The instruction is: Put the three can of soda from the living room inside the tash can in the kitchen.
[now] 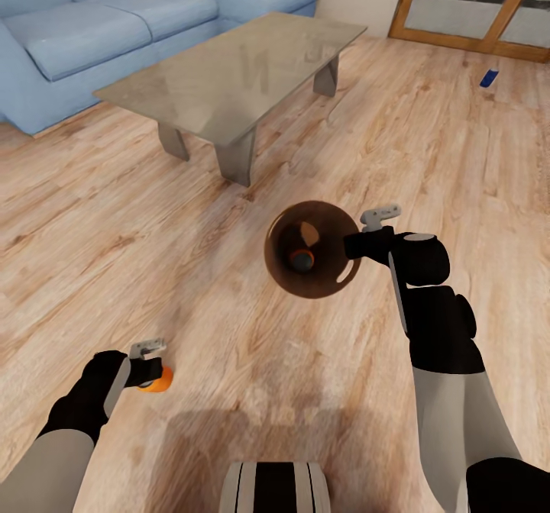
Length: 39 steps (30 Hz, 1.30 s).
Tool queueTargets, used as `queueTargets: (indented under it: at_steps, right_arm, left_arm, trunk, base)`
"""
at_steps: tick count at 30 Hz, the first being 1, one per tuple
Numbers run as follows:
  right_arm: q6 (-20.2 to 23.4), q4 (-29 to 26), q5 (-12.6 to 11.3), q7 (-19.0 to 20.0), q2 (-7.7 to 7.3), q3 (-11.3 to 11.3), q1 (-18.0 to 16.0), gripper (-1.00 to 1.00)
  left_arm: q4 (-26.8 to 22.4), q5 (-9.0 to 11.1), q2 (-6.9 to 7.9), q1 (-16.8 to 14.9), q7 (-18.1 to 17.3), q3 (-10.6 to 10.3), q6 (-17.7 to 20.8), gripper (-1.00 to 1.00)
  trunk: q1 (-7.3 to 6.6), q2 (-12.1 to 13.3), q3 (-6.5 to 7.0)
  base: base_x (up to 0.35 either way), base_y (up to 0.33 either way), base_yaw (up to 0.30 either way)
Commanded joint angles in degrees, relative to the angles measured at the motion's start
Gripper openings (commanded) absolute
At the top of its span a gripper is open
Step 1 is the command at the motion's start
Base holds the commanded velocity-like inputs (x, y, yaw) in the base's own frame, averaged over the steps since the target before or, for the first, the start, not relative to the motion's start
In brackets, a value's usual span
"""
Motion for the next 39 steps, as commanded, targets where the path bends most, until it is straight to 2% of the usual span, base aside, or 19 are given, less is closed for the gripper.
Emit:
queueTargets:
  at_steps: [1, 10, 16, 20, 24, 25, 26, 28, 29, 33, 34, 39]
  right_arm:
    - [0.12, -0.01, -0.91, 0.32, 0.01, 0.01, -0.01, -1.00]
    - [0.12, 0.00, -0.91, 0.32, -0.06, -0.25, 0.87, -1.00]
    - [0.12, 0.02, -0.84, 0.32, -0.28, -0.57, 4.43, -1.00]
    - [0.12, 0.04, -0.84, 0.29, -0.20, -1.23, 7.86, -1.00]
    - [0.12, 0.02, -0.86, 0.24, -0.08, -1.72, 10.90, -1.00]
    - [0.12, 0.03, -0.89, 0.23, -0.07, -2.07, 12.31, -1.00]
    - [0.12, 0.02, -0.89, 0.23, -0.05, -2.68, 12.96, -1.00]
    - [0.12, 0.02, -0.93, 0.26, -0.03, -3.43, 13.61, -1.00]
    - [-0.16, 0.03, -0.95, 0.27, -0.02, -4.27, 14.70, -1.00]
    - [-5.74, 0.04, -1.05, 0.33, -0.01, -6.68, 17.79, -1.00]
    - [-8.66, 0.05, -1.15, 0.46, -0.01, -8.43, 19.58, -1.00]
    - [-11.42, 0.01, -1.31, 0.89, -0.19, -10.32, 21.49, -1.00]
  left_arm:
    - [0.00, -0.11, 0.00, 0.00, -0.06, -0.08, -0.01, -1.00]
    - [-0.38, -0.05, 0.00, 0.00, -0.08, -0.45, 0.09, -1.00]
    - [-3.05, 0.07, -0.62, -0.10, -0.27, -0.69, 3.59, -1.00]
    - [-11.67, 0.51, -0.79, -0.10, -0.37, -0.72, 9.49, -1.00]
    - [-16.52, 0.67, -1.10, -0.03, -0.48, -0.73, 11.13, -1.00]
    - [-19.25, 0.72, -1.29, -0.02, -0.52, -0.73, 11.90, -1.00]
    - [-24.43, 0.91, -1.75, 0.09, -0.59, -0.73, 13.41, -1.00]
    - [-28.09, 1.05, -2.44, 0.51, -0.62, -0.76, 13.41, -1.00]
    - [-31.38, 1.10, -3.26, 1.82, -0.62, -0.80, 13.41, -1.00]
    - [-35.31, 0.91, -4.41, 4.40, -0.52, -1.14, 13.41, -1.00]
    - [-36.22, 0.83, -5.20, 5.04, -0.43, -1.62, 13.41, -1.00]
    - [-36.51, 0.51, -7.40, 5.59, -0.21, -2.73, 13.41, -1.00]
  trunk:
    - [-0.03, 0.01, 0.23]
    - [-0.26, 0.13, 2.23]
    - [-0.41, 0.21, 3.55]
    - [-0.52, 0.27, 4.44]
    - [-0.62, 0.32, 5.33]
    - [-0.65, 0.33, 5.55]
    - [-0.67, 0.35, 5.77]
    - [-0.72, 0.37, 6.21]
    - [-0.75, 0.39, 6.43]
    - [-0.85, 0.44, 7.32]
    - [-0.88, 0.46, 7.54]
    - [-1.01, 0.52, 8.65]
  base:
    - [0.000, 0.000, 0.000]
    - [0.000, 0.000, 0.000]
    - [0.000, 0.000, 0.000]
    - [0.000, 0.000, 0.000]
    - [0.000, 0.000, 0.000]
    - [0.000, 0.000, 0.000]
    - [0.000, 0.000, 0.000]
    - [0.000, 0.000, 0.000]
    - [0.000, 0.000, 0.000]
    - [0.000, 0.000, 0.000]
    - [0.000, 0.000, 0.000]
    - [0.000, 0.000, 0.000]
